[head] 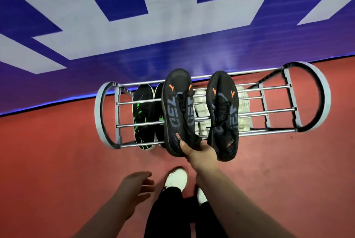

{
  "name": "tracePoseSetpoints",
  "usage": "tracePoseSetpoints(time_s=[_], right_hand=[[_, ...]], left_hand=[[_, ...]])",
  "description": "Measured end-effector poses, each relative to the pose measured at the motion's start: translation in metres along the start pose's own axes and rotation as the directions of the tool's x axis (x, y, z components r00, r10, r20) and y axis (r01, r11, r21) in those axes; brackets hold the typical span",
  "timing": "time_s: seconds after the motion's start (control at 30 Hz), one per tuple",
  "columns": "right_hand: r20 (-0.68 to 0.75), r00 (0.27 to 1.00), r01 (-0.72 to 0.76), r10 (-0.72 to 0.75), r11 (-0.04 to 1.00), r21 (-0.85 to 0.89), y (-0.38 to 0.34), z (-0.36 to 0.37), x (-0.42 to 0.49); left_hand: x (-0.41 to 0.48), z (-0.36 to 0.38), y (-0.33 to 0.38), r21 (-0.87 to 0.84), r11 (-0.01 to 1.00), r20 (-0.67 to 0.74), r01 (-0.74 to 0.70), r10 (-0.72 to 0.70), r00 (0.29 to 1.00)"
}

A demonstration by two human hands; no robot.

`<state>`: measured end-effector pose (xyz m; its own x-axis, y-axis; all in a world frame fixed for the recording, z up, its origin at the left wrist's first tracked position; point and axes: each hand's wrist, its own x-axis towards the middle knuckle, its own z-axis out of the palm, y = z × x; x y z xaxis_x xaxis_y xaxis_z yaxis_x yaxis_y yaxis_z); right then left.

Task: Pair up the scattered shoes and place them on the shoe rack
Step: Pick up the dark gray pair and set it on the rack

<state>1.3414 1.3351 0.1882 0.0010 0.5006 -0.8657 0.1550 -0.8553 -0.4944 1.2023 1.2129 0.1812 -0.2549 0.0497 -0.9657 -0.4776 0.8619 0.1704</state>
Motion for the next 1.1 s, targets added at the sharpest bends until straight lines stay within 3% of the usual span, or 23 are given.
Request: tracePoseSetpoints(time_s=[0.1, 0.17, 0.3, 0.4, 0.57, 0.7, 0.83, 1.1], right_hand=[[-0.036, 0.998, 0.031, -0.043, 0.952, -0.304, 0.011, 0.000, 0.007], [0.031, 0.999, 0.042, -0.034, 0.943, -0.331, 0.015, -0.009, 0.008], [0.137, 0.984, -0.083, 0.117, 0.970, -0.230, 0.024, -0.046, 0.005], [0.105, 0.962, -0.255, 0.253, 0.967, 0.005, 0.032, -0.084, 0.004], [0.095, 0.972, -0.232, 0.213, 0.913, 0.335, 0.026, -0.103, 0.022], [0.028, 0.979, -0.194, 0.202, 0.882, 0.429, 0.022, -0.096, 0.033], [0.104, 0.981, -0.195, 0.166, 0.875, 0.442, 0.034, -0.111, 0.033], [0.291, 0.937, -0.308, 0.192, 0.845, 0.437, 0.071, -0.161, 0.007]], left_hand=[[0.006, -0.007, 0.004, 0.014, 1.000, 0.027, -0.020, 0.019, 0.999], [0.008, -0.004, 0.010, 0.021, 0.999, 0.060, -0.034, 0.033, 0.998], [0.008, 0.016, 0.025, 0.005, 0.995, 0.146, -0.100, 0.098, 0.984], [0.007, 0.036, 0.038, 0.014, 0.989, 0.190, -0.146, 0.141, 0.972], [0.012, 0.059, 0.047, -0.024, 0.979, 0.257, -0.201, 0.200, 0.945], [0.018, 0.063, 0.044, -0.113, 0.973, 0.207, -0.202, 0.222, 0.953], [0.023, 0.057, 0.038, -0.179, 0.968, 0.245, -0.177, 0.218, 0.945], [0.021, 0.043, -0.005, -0.009, 0.984, 0.329, -0.176, 0.169, 0.929]])
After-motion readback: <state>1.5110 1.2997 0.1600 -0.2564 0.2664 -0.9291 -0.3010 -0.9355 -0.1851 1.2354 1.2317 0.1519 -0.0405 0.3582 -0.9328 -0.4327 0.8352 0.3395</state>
